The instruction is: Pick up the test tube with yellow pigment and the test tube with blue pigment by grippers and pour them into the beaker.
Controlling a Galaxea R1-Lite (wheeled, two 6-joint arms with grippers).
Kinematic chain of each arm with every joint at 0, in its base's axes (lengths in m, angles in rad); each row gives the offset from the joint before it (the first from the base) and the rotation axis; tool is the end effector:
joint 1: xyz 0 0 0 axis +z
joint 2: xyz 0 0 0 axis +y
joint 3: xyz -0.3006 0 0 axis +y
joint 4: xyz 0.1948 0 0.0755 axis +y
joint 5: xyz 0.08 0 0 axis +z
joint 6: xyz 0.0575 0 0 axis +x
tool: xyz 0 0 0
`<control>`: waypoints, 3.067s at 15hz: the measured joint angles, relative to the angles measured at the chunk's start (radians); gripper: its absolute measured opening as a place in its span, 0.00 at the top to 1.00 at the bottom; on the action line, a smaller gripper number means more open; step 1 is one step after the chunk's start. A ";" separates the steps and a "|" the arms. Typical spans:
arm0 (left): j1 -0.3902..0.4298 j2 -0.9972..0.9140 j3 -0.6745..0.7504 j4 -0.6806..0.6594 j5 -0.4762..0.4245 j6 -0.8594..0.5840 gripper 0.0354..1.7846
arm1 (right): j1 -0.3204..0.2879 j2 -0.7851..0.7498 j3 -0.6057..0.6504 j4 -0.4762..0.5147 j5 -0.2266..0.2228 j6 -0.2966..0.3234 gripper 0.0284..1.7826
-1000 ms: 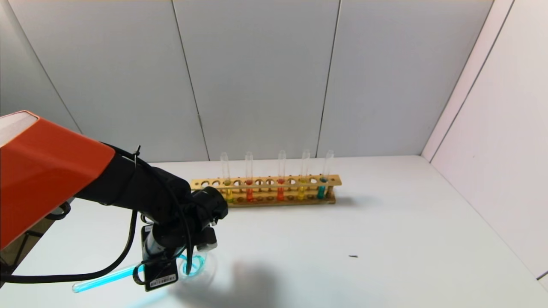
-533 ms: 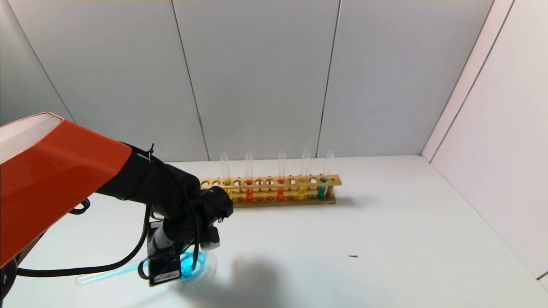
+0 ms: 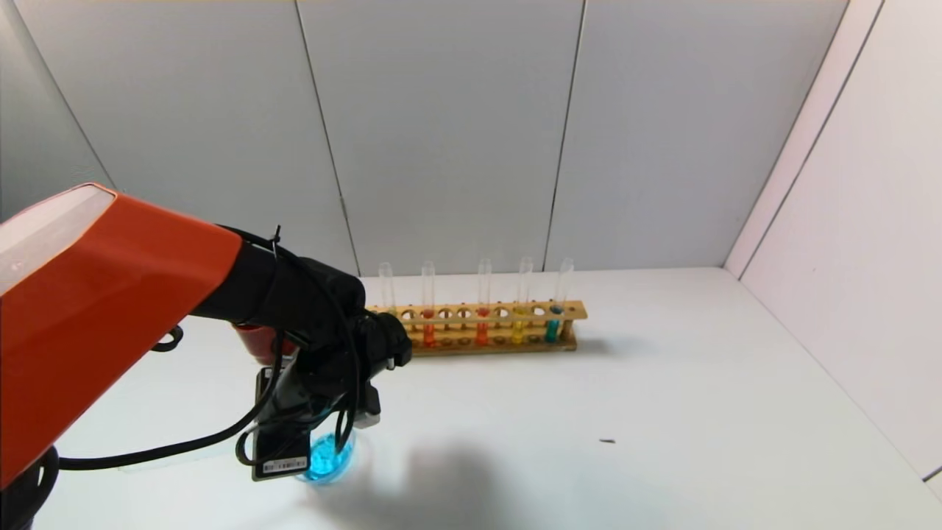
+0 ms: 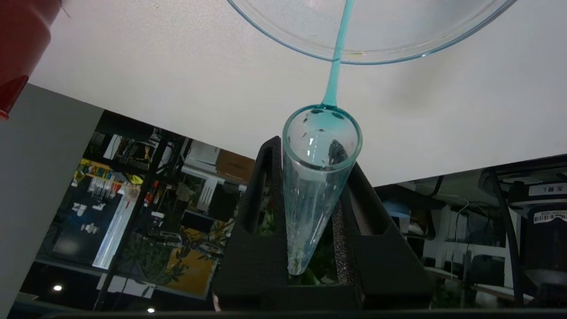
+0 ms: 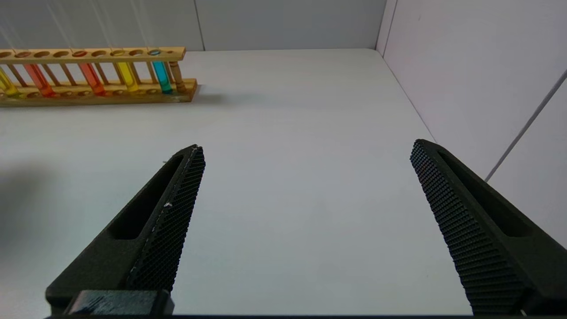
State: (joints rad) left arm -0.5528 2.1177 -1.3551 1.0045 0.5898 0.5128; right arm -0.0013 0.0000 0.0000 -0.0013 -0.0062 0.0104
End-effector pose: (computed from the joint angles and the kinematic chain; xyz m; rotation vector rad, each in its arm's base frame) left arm 0.2929 -0.1431 0.0514 1.3623 1.5233 -0.3701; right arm 0.0317 -0.0004 0.0757 0.0104 -0.0013 -0.0075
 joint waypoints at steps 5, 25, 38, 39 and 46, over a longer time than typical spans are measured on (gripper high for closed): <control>-0.005 0.047 -0.038 0.015 0.003 -0.001 0.83 | 0.000 0.000 0.000 0.000 0.000 0.000 0.05; -0.007 -0.021 -0.086 0.082 -0.047 0.002 0.83 | 0.000 0.000 0.000 0.000 0.000 0.000 0.05; 0.312 -0.427 -0.180 -0.238 -0.490 -0.076 0.83 | 0.000 0.000 0.000 0.000 0.000 0.000 0.05; 0.330 -0.435 -0.180 -0.276 -0.514 -0.080 0.83 | 0.000 0.000 0.000 0.000 0.000 0.000 0.05; 0.396 -0.408 -0.177 -0.541 -0.634 -0.169 0.83 | 0.000 0.000 0.000 0.000 0.000 0.000 0.05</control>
State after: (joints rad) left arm -0.1572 1.7096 -1.5321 0.4632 -0.0447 0.3438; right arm -0.0017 0.0000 0.0000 -0.0013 -0.0062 0.0104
